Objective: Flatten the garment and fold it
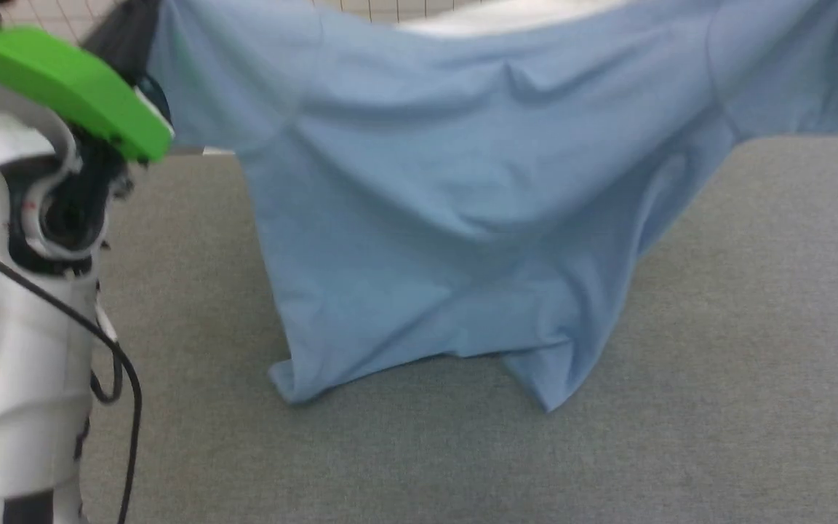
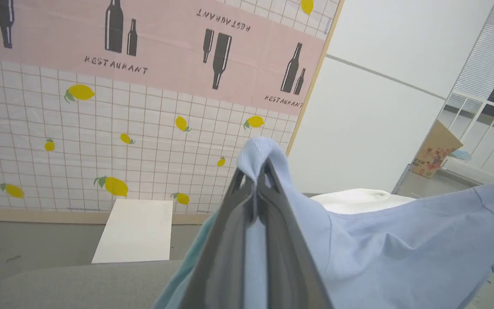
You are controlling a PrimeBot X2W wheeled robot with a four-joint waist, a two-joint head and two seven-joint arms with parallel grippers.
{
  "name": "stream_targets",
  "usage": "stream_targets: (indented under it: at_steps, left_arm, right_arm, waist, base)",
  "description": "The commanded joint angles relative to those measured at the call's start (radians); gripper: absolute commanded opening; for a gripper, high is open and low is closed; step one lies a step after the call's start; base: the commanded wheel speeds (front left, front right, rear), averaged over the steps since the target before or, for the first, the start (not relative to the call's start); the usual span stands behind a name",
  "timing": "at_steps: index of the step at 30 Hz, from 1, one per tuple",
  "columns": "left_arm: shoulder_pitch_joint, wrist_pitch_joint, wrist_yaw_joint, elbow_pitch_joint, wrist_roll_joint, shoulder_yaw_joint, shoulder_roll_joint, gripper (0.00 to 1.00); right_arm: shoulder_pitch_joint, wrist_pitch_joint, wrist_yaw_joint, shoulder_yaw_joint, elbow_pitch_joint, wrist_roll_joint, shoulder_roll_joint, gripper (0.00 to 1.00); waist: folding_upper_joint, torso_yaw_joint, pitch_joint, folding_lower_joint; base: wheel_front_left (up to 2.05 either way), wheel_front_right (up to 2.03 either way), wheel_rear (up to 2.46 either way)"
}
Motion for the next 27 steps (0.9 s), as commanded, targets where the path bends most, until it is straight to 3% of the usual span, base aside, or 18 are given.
stream_targets:
  at_steps: [1,9,15,20,27]
  left_arm:
    - [-0.039,-0.019,0.005,0.012,0.020,0.004,-0.003,0.00]
    - [-0.142,-0.075,0.015,0.060,0.065,0.006,0.003,0.00]
    - [-0.192,-0.070,0.010,0.112,0.081,-0.003,0.022,0.00]
    - [-0.270,-0.045,-0.007,0.177,0.106,-0.025,0.052,0.00]
    - [-0.490,-0.061,-0.030,0.277,0.150,-0.027,0.102,0.00]
  right_arm:
    - [-0.028,-0.021,-0.001,-0.006,0.011,0.011,0.007,0.00]
    - [-0.106,-0.089,-0.001,-0.031,0.047,-0.007,0.005,0.00]
    - [-0.152,-0.070,-0.001,-0.038,0.083,-0.048,0.016,0.00]
    - [-0.226,-0.044,-0.001,-0.044,0.120,-0.114,0.035,0.00]
    - [-0.440,-0.059,-0.001,-0.110,0.194,-0.262,0.120,0.00]
  waist:
    - [0.0035,-0.011,-0.034,0.0000]
    - [0.0035,-0.009,-0.053,0.0000]
    - [0.0035,-0.007,-0.017,0.0000]
    - [0.0035,-0.009,0.078,0.0000]
    - [0.0035,-0.031,0.289,0.0000]
  base:
    - [0.00,0.00,0.00]
    - [0.00,0.00,0.00]
    - [0.00,0.00,0.00]
    - [0.00,0.00,0.00]
    - [0.00,0.00,0.00]
